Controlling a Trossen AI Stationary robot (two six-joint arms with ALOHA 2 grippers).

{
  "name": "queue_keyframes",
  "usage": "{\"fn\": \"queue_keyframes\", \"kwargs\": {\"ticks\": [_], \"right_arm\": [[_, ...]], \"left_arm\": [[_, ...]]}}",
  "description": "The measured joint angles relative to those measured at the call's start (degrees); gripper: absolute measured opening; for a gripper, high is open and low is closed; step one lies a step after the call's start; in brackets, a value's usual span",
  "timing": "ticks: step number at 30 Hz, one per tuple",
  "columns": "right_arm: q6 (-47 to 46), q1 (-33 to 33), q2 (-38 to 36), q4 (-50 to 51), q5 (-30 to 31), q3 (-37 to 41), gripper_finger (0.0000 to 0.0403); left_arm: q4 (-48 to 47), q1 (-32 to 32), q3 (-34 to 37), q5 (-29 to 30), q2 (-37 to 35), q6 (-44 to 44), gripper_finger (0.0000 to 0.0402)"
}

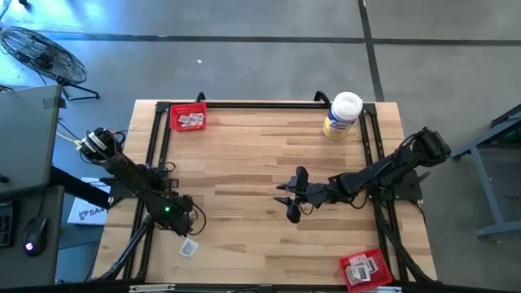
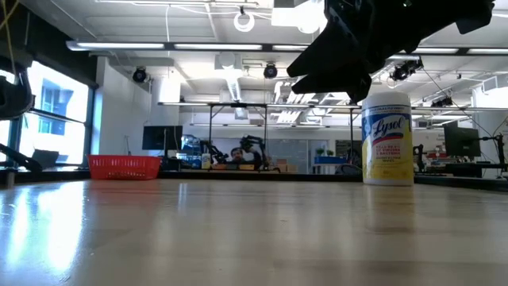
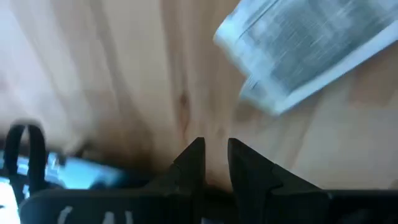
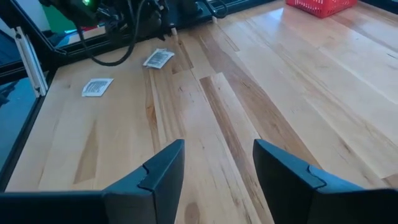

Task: Pick & Place First Aid Supplies
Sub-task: Put the white and gray towelette pack into the bottom red bin

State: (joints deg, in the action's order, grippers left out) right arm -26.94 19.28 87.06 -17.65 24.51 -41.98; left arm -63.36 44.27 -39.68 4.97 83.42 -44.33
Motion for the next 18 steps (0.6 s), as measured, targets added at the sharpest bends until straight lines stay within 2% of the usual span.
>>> {"fn": "queue_keyframes", "kwargs": {"ticks": [3, 7, 12, 18], "right_arm": [[0.0, 0.3, 0.0, 0.0, 0.0, 0.0, 0.0184], [0.0, 0.3, 0.0, 0.0, 0.1, 0.0, 0.0185], [0.0, 0.3, 0.0, 0.2, 0.2, 0.0, 0.0184], [0.0, 0.3, 0.0, 0.3, 0.2, 0.1, 0.0185]], "left_arm": [[-0.2, 0.0, 0.0, -1.1, -0.5, -2.6, 0.0066], [5.2, 0.0, 0.0, -1.2, -1.5, -3.5, 0.0066], [7.0, 1.3, 0.0, -4.1, -1.6, 0.9, 0.0066], [8.7, 4.9, 0.0, -1.0, -1.6, 5.2, 0.0066]]}}
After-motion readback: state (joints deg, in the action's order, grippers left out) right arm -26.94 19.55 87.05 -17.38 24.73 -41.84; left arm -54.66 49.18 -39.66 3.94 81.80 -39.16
